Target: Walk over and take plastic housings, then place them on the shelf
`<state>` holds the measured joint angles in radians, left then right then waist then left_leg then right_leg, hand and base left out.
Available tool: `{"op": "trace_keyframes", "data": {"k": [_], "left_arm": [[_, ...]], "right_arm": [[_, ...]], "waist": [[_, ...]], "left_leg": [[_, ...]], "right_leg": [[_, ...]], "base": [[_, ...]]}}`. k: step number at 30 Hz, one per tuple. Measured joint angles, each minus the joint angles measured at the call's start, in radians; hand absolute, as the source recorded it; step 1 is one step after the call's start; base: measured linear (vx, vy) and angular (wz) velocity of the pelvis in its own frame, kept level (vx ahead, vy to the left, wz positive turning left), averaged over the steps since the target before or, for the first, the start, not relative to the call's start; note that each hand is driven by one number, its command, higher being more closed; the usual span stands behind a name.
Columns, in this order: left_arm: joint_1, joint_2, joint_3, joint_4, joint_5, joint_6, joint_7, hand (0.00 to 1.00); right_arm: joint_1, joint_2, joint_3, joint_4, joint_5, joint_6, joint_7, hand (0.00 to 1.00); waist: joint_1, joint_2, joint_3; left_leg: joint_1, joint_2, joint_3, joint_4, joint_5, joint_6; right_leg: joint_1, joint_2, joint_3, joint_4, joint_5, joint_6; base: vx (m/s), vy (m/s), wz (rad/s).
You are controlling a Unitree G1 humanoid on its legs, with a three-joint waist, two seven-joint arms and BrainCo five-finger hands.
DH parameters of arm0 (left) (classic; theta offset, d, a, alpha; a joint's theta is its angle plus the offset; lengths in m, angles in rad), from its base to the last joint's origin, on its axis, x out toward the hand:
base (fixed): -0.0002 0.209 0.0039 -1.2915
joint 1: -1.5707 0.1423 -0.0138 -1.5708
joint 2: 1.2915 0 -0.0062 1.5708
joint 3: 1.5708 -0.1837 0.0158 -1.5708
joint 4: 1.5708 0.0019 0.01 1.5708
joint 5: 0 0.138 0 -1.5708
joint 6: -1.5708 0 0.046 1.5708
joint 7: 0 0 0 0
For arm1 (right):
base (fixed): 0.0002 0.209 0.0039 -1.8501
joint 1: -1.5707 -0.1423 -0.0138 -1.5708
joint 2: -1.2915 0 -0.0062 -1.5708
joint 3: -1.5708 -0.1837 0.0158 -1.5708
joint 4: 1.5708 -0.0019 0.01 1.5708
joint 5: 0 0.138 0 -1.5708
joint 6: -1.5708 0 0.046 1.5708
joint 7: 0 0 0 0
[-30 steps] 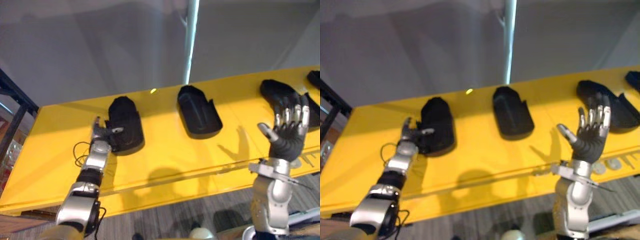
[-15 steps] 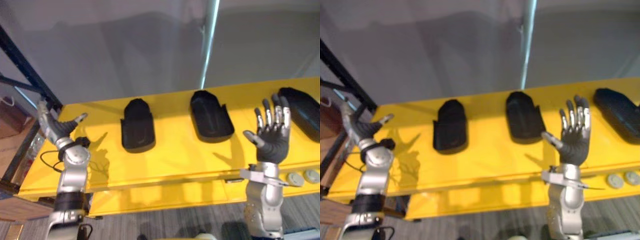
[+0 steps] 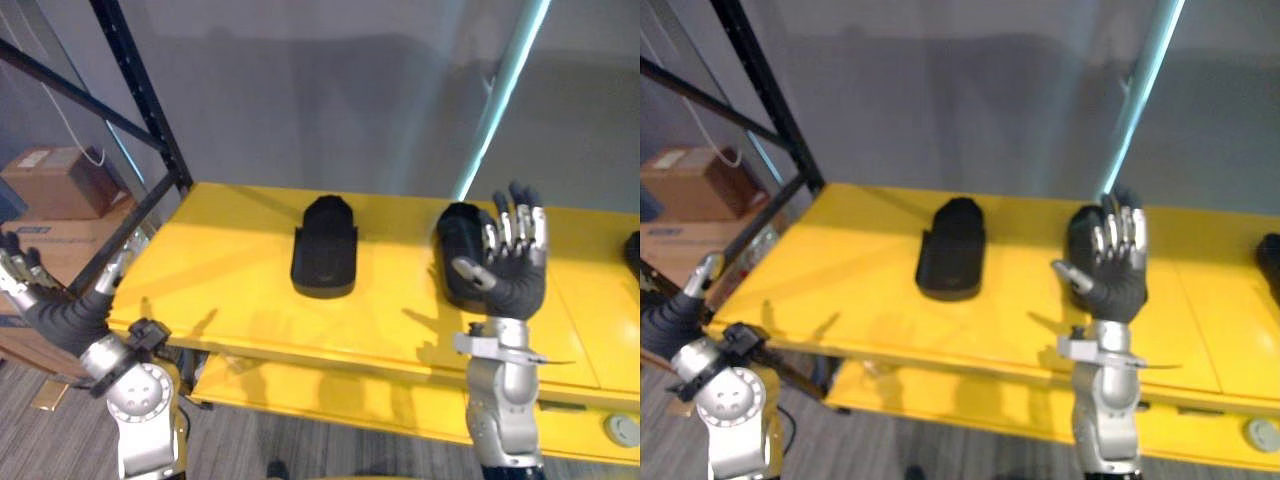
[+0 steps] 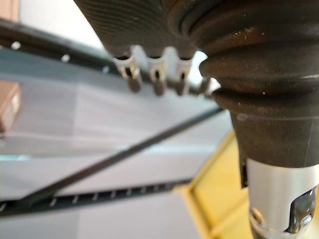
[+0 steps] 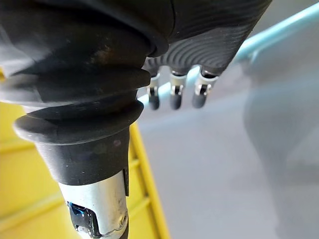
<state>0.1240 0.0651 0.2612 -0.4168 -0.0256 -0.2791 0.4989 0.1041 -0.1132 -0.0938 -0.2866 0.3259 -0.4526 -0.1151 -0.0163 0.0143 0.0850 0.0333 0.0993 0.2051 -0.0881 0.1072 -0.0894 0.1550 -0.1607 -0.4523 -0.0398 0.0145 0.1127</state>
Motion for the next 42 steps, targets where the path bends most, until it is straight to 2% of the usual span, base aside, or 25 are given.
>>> {"op": "trace_keyframes", "data": {"k": [2,5,8,15,24,26,31,35,37,42], "left_arm": [[-0.002,0.014,0.001,0.001,-0.041,0.015,-0.059,0.0],[-0.041,0.066,0.0,0.034,-0.134,0.062,-0.161,0.0],[-0.107,0.106,0.001,0.082,-0.174,0.09,-0.19,0.0],[-0.207,0.177,0.008,0.195,-0.233,0.114,-0.21,0.0],[-0.365,0.337,0.033,0.566,-0.386,0.211,-0.288,0.0],[-0.41,0.383,0.033,0.658,-0.444,0.236,-0.32,0.0],[-0.514,0.447,0.019,0.775,-0.51,0.264,-0.372,0.0],[-0.566,0.478,-0.009,0.829,-0.554,0.285,-0.412,0.0],[-0.6,0.487,-0.022,0.897,-0.567,0.311,-0.437,0.0],[-0.643,0.516,-0.089,0.986,-0.595,0.373,-0.469,0.0]], "right_arm": [[0.008,0.001,-0.05,0.003,-0.006,0.0,-0.02,0.0],[0.008,0.002,-0.113,0.025,-0.006,0.003,-0.048,0.0],[0.007,0.002,-0.12,0.025,-0.009,0.005,-0.049,0.0],[0.004,-0.009,-0.125,0.025,-0.025,0.026,-0.037,0.0],[-0.019,-0.045,-0.125,0.079,-0.023,0.038,-0.031,0.0],[-0.021,-0.055,-0.123,0.082,-0.02,0.038,-0.025,0.0],[-0.021,-0.08,-0.121,0.105,-0.014,0.038,-0.016,0.0],[-0.021,-0.086,-0.12,0.105,0.005,0.038,-0.014,0.0],[-0.021,-0.103,-0.12,0.106,0.015,0.038,-0.013,0.0],[-0.021,-0.13,-0.119,0.106,0.023,0.038,0.005,0.0]], "waist": [[0.0,0.002,0.001],[-0.007,0.004,0.002],[-0.025,0.008,0.005],[-0.03,0.021,0.013],[-0.033,0.027,0.014],[-0.053,0.028,0.014],[-0.057,0.034,0.017],[-0.067,0.046,0.023],[-0.078,0.055,0.02],[-0.09,0.056,0.02]], "left_leg": [[-0.001,0.001,0.012,-0.001,-0.001,0.001],[0.0,0.006,0.028,-0.001,-0.001,0.001],[0.001,0.009,0.037,-0.001,-0.001,0.001],[0.003,0.015,0.055,-0.001,-0.001,0.001],[0.007,0.017,0.076,-0.001,-0.001,0.001],[0.007,0.017,0.076,-0.001,0.0,0.001],[0.007,0.02,0.087,-0.001,0.001,0.001],[0.015,0.021,0.095,-0.001,0.001,0.001],[0.015,0.022,0.096,-0.001,0.001,0.001],[0.015,0.029,0.108,-0.002,0.0,0.0]], "right_leg": [[-0.014,-0.001,0.016,0.006,-0.001,0.0],[-0.029,0.001,0.042,0.014,-0.001,-0.001],[-0.034,0.003,0.05,0.02,-0.002,-0.003],[-0.052,0.005,0.074,0.033,-0.002,-0.006],[-0.069,0.004,0.099,0.048,-0.002,-0.009],[-0.069,0.004,0.1,0.048,-0.002,-0.009],[-0.086,0.005,0.119,0.06,-0.002,-0.012],[-0.085,0.005,0.128,0.065,-0.003,-0.014],[-0.085,0.006,0.129,0.066,-0.004,-0.015],[-0.09,0.013,0.152,0.067,-0.005,-0.019]], "base": [[0.0,0.002,-0.16],[0.01,-0.004,-0.21],[0.0,-0.013,-0.09],[0.0,-0.004,-0.08],[0.0,0.002,-0.06],[0.0,0.0,0.0],[0.0,-0.001,-0.08],[0.0,0.0,-0.07],[0.0,0.0,0.0],[0.0,-0.003,-0.08]]}}
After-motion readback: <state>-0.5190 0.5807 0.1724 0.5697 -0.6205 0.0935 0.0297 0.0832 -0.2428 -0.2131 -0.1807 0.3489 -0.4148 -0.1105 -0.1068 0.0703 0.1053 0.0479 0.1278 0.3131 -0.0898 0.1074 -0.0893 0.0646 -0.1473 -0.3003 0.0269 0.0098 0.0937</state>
